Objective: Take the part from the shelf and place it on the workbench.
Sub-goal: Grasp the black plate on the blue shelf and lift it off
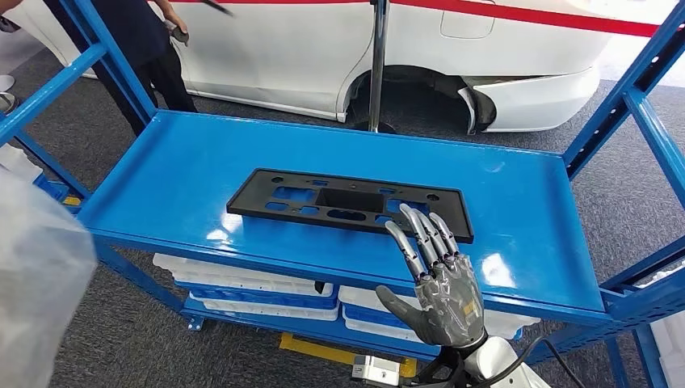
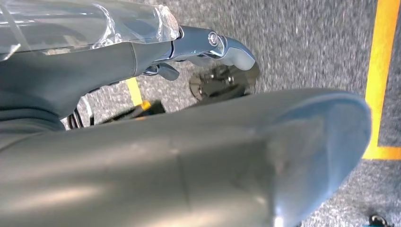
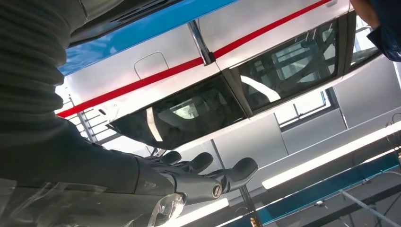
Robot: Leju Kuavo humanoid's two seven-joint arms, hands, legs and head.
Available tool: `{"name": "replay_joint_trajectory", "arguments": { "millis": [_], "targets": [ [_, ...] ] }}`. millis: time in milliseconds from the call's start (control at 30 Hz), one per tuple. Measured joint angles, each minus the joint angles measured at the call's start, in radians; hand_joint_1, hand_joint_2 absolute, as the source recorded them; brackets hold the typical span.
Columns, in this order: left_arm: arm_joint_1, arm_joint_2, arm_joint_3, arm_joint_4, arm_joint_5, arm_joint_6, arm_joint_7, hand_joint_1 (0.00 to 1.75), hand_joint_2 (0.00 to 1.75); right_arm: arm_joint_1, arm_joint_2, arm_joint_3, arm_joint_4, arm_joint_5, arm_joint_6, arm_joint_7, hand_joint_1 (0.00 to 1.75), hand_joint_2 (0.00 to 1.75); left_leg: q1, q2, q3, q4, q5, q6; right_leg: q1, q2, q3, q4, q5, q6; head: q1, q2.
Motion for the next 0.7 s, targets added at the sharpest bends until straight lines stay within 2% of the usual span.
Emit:
{"name": "replay_joint_trajectory", "arguments": {
  "millis": [33,100,133,167,200,267,333,367,433,500,533,600,633,667,700],
  "targets": [
    [-0.002,0.0,0.0,0.0,0.0,0.0,0.0,0.0,0.0,0.001,-0.002,0.0,0.005,0.0,-0.002,0.0,0.0,1.75,0.001,0.001,0.003,-0.007,0.005,0.005,0.001,0.0,-0.019,0.044,-0.028,0.001,0.001,0.0],
    [-0.004,0.0,0.0,0.0,0.0,-0.002,0.0,0.0,0.0,0.005,-0.004,0.0,0.017,-0.005,-0.008,0.0,0.0,1.75,-0.003,0.002,0.003,-0.008,0.006,0.01,0.003,0.0,-0.079,0.178,-0.094,0.001,0.002,0.0],
    [-0.004,0.0,0.0,0.0,0.0,-0.002,0.0,0.0,0.0,0.008,-0.004,0.001,0.024,-0.01,-0.011,-0.001,0.0,1.75,-0.005,0.002,0.002,-0.008,0.006,0.011,0.003,0.0,-0.105,0.233,-0.112,0.001,0.003,0.0],
    [-0.004,-0.001,0.0,0.0,0.0,-0.003,0.0,0.0,0.0,0.01,-0.004,0.002,0.032,-0.016,-0.015,-0.002,0.0,1.75,-0.006,0.001,0.002,-0.007,0.006,0.011,0.003,0.0,-0.114,0.255,-0.111,0.002,0.003,0.0],
    [-0.004,-0.001,0.0,0.0,0.0,-0.003,0.0,0.0,0.0,0.011,-0.004,0.004,0.039,-0.023,-0.02,-0.004,0.0,1.75,-0.006,0.001,0.002,-0.005,0.005,0.011,0.003,0.0,-0.104,0.236,-0.091,0.002,0.003,0.0],
    [-0.005,-0.001,0.0,0.0,0.0,-0.003,0.001,0.0,0.0,0.011,-0.003,0.006,0.052,-0.039,-0.035,-0.009,0.0,1.75,-0.004,-0.001,0.001,0.004,0.0,0.006,0.0,-0.001,-0.037,0.104,-0.027,0.004,0.003,0.0],
    [-0.007,-0.001,0.0,0.0,-0.001,-0.003,0.001,0.0,0.0,0.011,0.003,0.008,0.067,-0.058,-0.057,-0.017,0.0,1.75,-0.008,-0.003,-0.006,0.02,-0.008,-0.002,0.0,-0.001,0.013,0.001,0.007,-0.001,0.003,0.0],
    [-0.008,-0.001,0.0,0.0,-0.001,-0.003,0.002,0.0,0.0,0.011,0.007,0.009,0.076,-0.067,-0.068,-0.021,0.0,1.75,-0.01,-0.003,-0.01,0.025,-0.01,-0.006,0.001,0.0,0.019,-0.015,0.007,-0.005,0.002,0.0],
    [-0.008,-0.001,0.0,0.0,-0.001,-0.003,0.002,0.0,0.0,0.011,0.018,0.011,0.093,-0.086,-0.086,-0.024,0.0,1.75,-0.009,-0.003,-0.014,0.028,-0.01,-0.011,0.004,0.001,0.015,-0.014,0.011,-0.016,0.002,0.0],
    [-0.009,0.0,0.0,0.0,-0.001,-0.003,0.002,0.0,0.0,0.01,0.029,0.013,0.11,-0.104,-0.101,-0.025,0.0,1.75,-0.004,-0.003,-0.026,0.058,-0.031,-0.021,0.002,0.001,0.014,-0.016,0.014,-0.025,0.001,0.0],
    [-0.009,0.0,0.0,0.0,-0.001,-0.003,0.002,0.0,0.0,0.009,0.035,0.014,0.118,-0.111,-0.107,-0.025,0.0,1.75,-0.001,-0.002,-0.045,0.102,-0.057,-0.028,-0.001,0.0,0.013,-0.017,0.016,-0.029,0.0,0.0],
    [-0.009,0.0,0.0,0.0,-0.001,-0.003,0.002,0.0,0.0,0.009,0.047,0.017,0.135,-0.121,-0.114,-0.025,0.0,1.75,0.004,-0.002,-0.108,0.239,-0.123,-0.041,-0.001,-0.001,0.011,-0.017,0.017,-0.033,-0.002,0.0],
    [-0.009,0.0,0.0,0.0,-0.001,-0.003,0.002,0.0,0.0,0.009,0.051,0.018,0.144,-0.128,-0.117,-0.025,0.0,1.75,0.007,-0.002,-0.138,0.302,-0.146,-0.044,-0.001,-0.002,0.01,-0.016,0.017,-0.033,-0.002,0.0],
    [-0.008,0.0,0.0,0.0,0.0,-0.003,0.002,0.0,0.0,0.009,0.054,0.018,0.153,-0.136,-0.121,-0.025,0.0,1.75,0.008,-0.002,-0.155,0.336,-0.151,-0.045,-0.001,-0.002,0.01,-0.016,0.017,-0.033,-0.002,0.0],
    [-0.007,0.0,0.0,0.0,0.0,-0.003,0.002,0.0,0.0,0.01,0.058,0.019,0.162,-0.147,-0.127,-0.026,0.0,1.75,0.009,-0.002,-0.153,0.328,-0.136,-0.044,-0.001,-0.002,0.01,-0.016,0.017,-0.033,-0.002,0.0]
  ]
}}
